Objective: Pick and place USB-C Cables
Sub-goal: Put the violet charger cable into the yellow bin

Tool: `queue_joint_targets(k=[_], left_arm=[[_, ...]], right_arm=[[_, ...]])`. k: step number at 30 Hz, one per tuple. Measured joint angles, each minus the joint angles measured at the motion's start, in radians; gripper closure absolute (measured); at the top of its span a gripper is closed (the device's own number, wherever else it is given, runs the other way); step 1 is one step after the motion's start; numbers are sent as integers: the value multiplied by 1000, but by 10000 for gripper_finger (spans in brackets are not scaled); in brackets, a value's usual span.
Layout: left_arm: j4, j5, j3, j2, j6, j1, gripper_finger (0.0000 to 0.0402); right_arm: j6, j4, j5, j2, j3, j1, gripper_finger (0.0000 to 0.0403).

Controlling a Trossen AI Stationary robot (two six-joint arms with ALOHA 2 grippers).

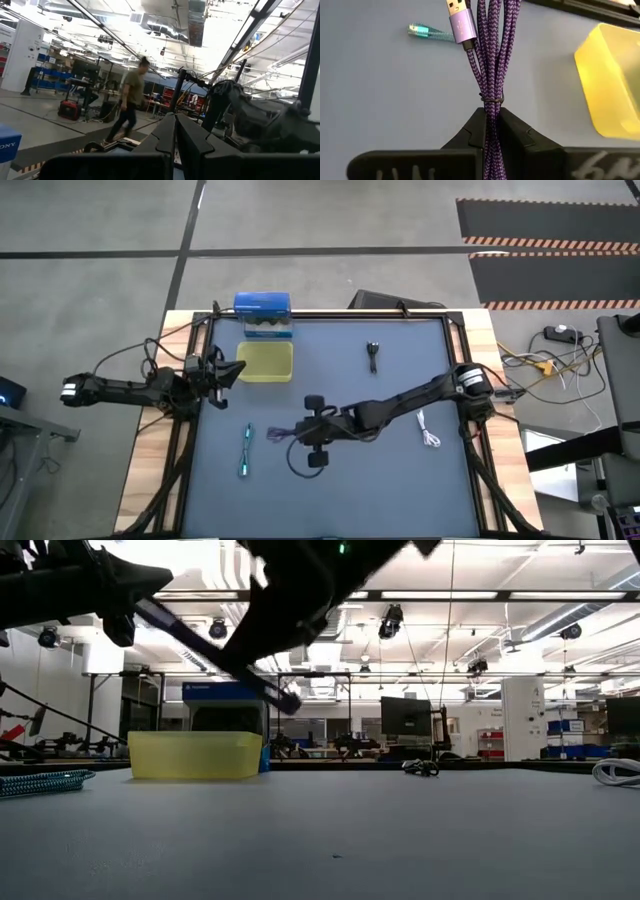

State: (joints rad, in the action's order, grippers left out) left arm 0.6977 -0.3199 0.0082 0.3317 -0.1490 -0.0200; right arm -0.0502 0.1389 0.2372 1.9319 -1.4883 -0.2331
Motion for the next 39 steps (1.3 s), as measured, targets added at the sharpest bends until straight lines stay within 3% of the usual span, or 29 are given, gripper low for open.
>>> queue_joint_targets(k=[10,15,18,25,39], left_arm=[[213,-36,7,-3,138,0,402],[411,-35,7,-10,188,0,402],[423,-29,0,-25,182,0,402],[402,-27,-1,-44,183,0,402],[405,-25,2,-108,183,0,402]], right_arm=[[-93,-754,0,3,210,68,382],[-81,-937,3,2,212,146,382],[-37,-869,-7,2,156,191,381],[19,-506,-27,2,-39,283,381],[116,-124,-26,2,-273,390,381]])
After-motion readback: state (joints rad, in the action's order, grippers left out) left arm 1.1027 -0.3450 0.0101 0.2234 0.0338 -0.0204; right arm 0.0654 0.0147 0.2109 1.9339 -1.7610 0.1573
